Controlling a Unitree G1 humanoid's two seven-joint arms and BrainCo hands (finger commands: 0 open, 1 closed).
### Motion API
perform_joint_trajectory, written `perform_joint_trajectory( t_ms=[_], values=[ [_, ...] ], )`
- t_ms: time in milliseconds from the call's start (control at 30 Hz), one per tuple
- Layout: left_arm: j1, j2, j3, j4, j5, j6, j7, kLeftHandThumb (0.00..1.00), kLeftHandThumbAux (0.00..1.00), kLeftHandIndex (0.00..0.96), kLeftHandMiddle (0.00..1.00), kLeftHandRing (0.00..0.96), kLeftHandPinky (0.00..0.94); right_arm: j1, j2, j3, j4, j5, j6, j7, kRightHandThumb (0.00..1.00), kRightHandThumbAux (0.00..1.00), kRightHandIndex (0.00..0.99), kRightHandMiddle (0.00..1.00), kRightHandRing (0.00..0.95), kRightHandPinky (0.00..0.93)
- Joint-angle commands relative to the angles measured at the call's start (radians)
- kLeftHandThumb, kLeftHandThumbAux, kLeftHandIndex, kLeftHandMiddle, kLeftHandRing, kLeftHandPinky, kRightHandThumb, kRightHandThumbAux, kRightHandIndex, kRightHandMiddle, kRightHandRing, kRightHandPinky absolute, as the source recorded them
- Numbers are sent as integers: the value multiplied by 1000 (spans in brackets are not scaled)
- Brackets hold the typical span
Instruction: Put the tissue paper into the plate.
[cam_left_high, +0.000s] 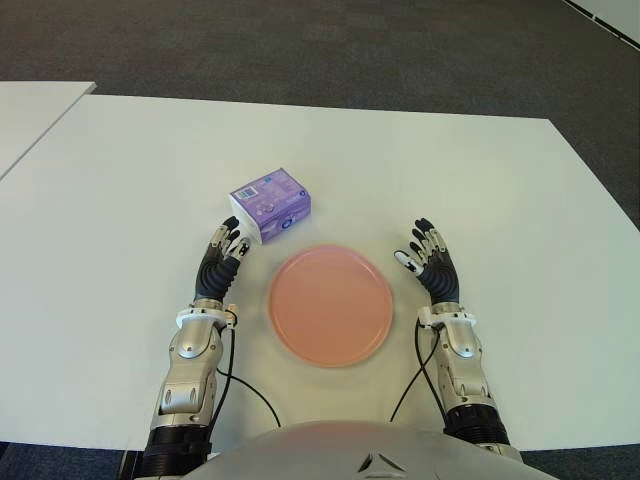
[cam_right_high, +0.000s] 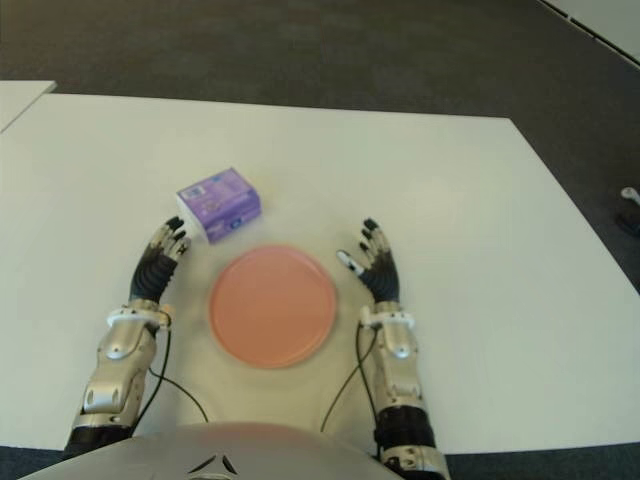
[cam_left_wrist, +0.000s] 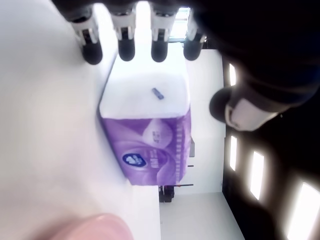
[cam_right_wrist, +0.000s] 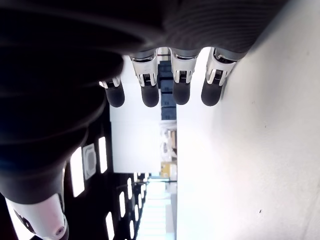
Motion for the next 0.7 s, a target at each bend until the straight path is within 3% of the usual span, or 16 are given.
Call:
perform_joint_trajectory(
  t_ms=[33,700],
  values=[
    [5,-4,-4,9,-4,-2,1,0,531,0,0,0,0,48,10,3,44,-5,45,-4,15,717,0,0,0,0],
    [4,2,-6,18,-21,7,-12,0,529,0,0,0,0,46,9,3,42,2,59,4,8,714,0,0,0,0]
  ],
)
